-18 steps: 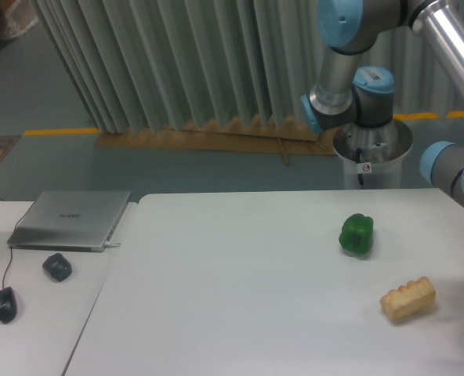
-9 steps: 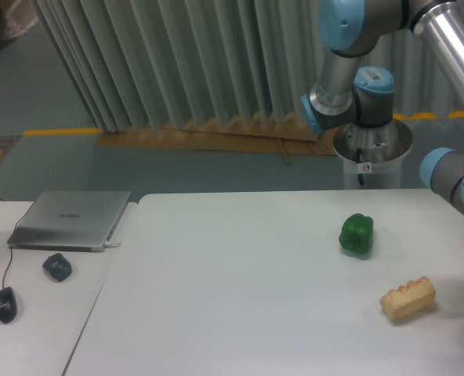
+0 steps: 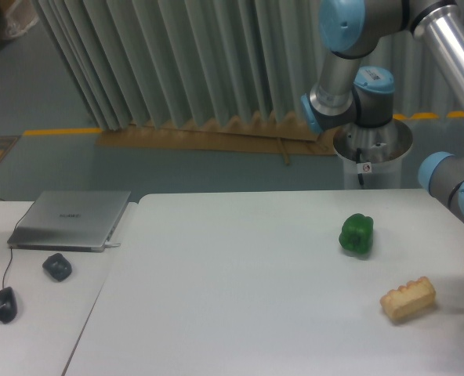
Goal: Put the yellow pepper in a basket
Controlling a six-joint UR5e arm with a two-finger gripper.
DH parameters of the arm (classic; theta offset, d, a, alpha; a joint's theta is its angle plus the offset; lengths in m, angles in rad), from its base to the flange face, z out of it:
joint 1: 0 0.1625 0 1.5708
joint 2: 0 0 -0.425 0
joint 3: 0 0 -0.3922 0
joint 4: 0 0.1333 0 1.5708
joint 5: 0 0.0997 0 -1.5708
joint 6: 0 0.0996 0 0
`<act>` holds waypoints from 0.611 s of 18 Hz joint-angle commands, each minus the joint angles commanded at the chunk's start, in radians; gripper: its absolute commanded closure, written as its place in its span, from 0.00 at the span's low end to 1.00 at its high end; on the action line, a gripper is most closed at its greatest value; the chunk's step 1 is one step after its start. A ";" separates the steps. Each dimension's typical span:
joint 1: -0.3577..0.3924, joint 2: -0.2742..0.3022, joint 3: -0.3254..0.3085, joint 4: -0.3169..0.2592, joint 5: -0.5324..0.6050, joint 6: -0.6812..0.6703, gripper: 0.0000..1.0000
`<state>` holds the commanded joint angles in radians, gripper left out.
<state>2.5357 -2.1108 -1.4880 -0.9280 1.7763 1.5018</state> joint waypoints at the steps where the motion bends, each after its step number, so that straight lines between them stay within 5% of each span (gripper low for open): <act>1: 0.000 0.000 0.000 0.000 0.000 -0.005 0.45; 11: 0.002 0.049 0.000 -0.011 0.000 0.005 0.54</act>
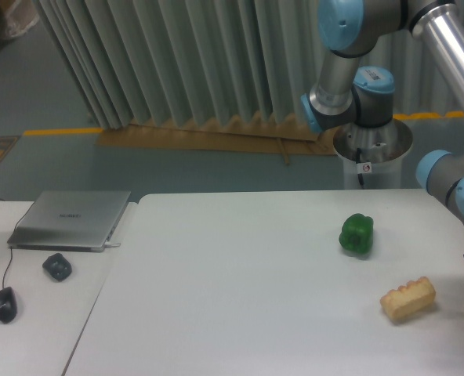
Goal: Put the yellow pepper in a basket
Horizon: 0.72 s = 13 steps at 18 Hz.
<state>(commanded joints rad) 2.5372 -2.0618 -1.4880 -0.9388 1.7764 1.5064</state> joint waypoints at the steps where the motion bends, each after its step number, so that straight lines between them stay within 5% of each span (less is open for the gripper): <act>1: 0.003 0.018 -0.002 -0.014 -0.002 0.000 0.54; 7: 0.009 0.097 -0.017 -0.168 -0.009 0.002 0.54; 13: 0.086 0.138 -0.017 -0.204 -0.017 0.099 0.54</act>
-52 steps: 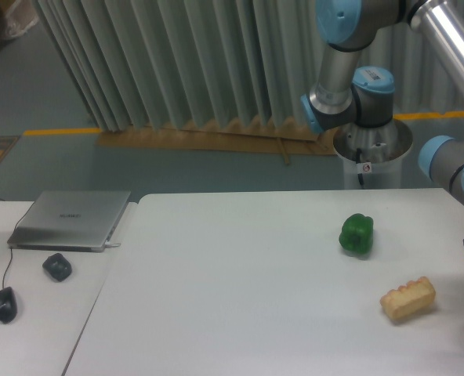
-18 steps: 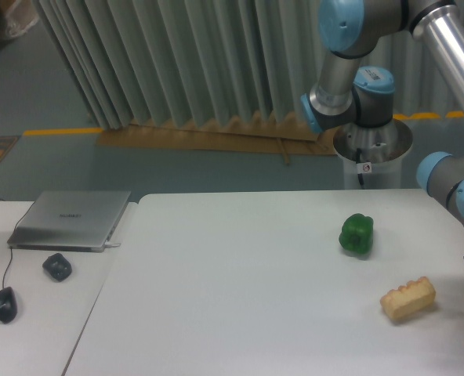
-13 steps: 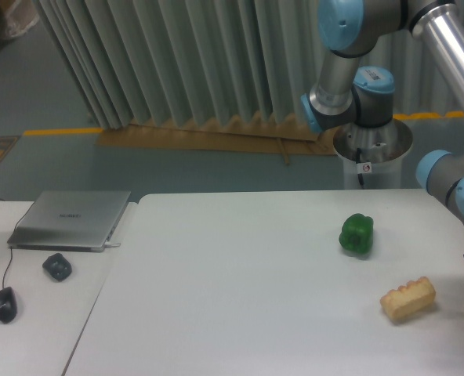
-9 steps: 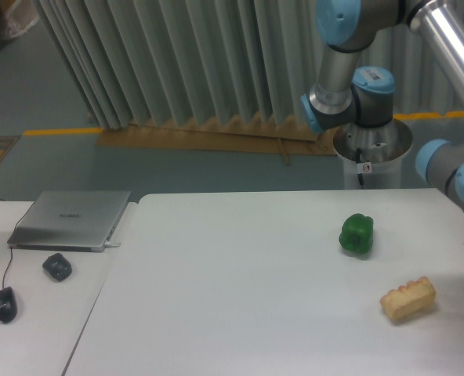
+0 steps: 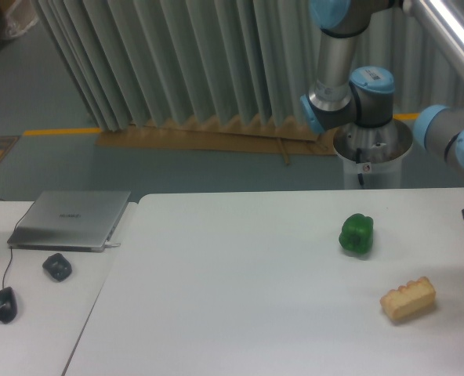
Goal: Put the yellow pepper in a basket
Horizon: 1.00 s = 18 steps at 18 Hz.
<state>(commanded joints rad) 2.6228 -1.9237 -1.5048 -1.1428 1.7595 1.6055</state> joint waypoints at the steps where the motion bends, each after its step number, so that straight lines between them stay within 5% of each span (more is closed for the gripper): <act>1: 0.025 0.003 0.000 0.000 -0.015 0.054 0.54; 11: 0.206 0.015 0.002 0.003 -0.106 0.382 0.54; 18: 0.270 -0.040 0.012 0.011 -0.106 0.505 0.52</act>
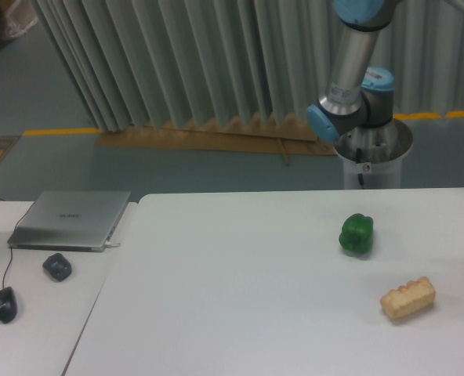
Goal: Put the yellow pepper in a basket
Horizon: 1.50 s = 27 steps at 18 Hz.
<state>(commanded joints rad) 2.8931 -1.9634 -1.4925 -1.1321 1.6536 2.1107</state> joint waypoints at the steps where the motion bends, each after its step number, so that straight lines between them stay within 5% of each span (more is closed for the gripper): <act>1: 0.006 -0.006 0.000 0.012 0.000 0.015 0.52; 5: 0.002 -0.020 -0.002 0.043 -0.002 0.009 0.43; 7: 0.000 -0.028 -0.005 0.073 -0.002 0.012 0.01; 19: -0.012 -0.032 -0.003 0.091 -0.038 -0.055 0.00; 27: -0.051 -0.014 -0.002 0.051 -0.049 -0.058 0.00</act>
<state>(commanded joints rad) 2.8425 -1.9773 -1.4941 -1.0812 1.6045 2.0525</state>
